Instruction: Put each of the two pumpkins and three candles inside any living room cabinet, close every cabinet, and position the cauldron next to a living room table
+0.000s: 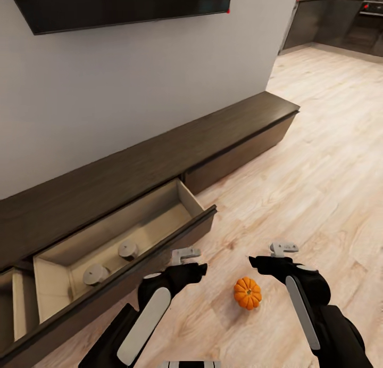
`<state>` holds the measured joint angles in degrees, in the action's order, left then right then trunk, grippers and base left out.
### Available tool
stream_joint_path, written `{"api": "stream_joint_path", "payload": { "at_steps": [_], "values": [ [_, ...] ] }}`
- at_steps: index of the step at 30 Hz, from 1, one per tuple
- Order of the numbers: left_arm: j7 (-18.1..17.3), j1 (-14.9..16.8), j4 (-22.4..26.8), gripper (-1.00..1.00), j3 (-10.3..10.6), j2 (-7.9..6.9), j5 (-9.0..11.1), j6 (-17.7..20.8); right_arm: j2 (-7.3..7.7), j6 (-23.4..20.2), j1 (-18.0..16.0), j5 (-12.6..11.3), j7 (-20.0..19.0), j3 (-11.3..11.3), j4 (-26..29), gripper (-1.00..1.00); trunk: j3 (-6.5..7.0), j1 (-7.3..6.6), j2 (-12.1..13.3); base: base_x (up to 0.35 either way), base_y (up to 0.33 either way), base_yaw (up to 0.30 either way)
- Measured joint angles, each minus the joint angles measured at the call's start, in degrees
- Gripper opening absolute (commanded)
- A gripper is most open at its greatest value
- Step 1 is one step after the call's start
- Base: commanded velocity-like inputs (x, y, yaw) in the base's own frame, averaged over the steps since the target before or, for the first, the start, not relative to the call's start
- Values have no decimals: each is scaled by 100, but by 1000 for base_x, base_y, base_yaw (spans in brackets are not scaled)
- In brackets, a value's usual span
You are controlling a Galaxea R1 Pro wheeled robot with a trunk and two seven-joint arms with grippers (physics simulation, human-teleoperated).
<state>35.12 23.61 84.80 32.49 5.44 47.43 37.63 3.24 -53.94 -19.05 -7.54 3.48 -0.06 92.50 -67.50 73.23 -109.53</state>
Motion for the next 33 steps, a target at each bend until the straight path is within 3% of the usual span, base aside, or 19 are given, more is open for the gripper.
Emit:
{"api": "stream_joint_path", "payload": {
  "at_steps": [2, 5, 13, 17, 24, 28, 33],
  "values": [
    [50, -70, -3, 100, 216, 5, 151, -4, 0, 2, -10, 3, 1, -2, 0, 100, 0, 0, 0, 0, 0, -300],
    [169, -164, -4, 100, 360, 3, 263, -10, 0, 0, -16, 3, 1, -2, 0, 100, 0, 0, 0, 0, 0, -300],
    [428, -461, -73, 100, 479, -76, 367, -55, -1, -4, -24, 3, 2, -10, 0, 100, 0, 0, 0, 0, 0, -300],
    [454, -521, -205, 100, 486, -64, 386, -70, -1, -5, -26, 3, 2, -11, 0, 100, 0, 0, 0, 0, 0, -300],
    [462, -758, -398, 100, 328, -96, 385, -91, 5, -7, -54, 0, 2, -12, 0, 100, -124, 153, -279, 0, 0, -154],
    [455, -823, -754, 100, 217, -121, 393, -641, -1, -3, -57, 2, 2, -12, 0, 100, -171, 241, -440, 0, 0, -12],
    [455, -827, -805, 100, 211, -121, 392, -699, -1, 4, -52, 3, 2, -12, 0, 100, -213, 351, -640, 0, 0, 0]
  ]
}}
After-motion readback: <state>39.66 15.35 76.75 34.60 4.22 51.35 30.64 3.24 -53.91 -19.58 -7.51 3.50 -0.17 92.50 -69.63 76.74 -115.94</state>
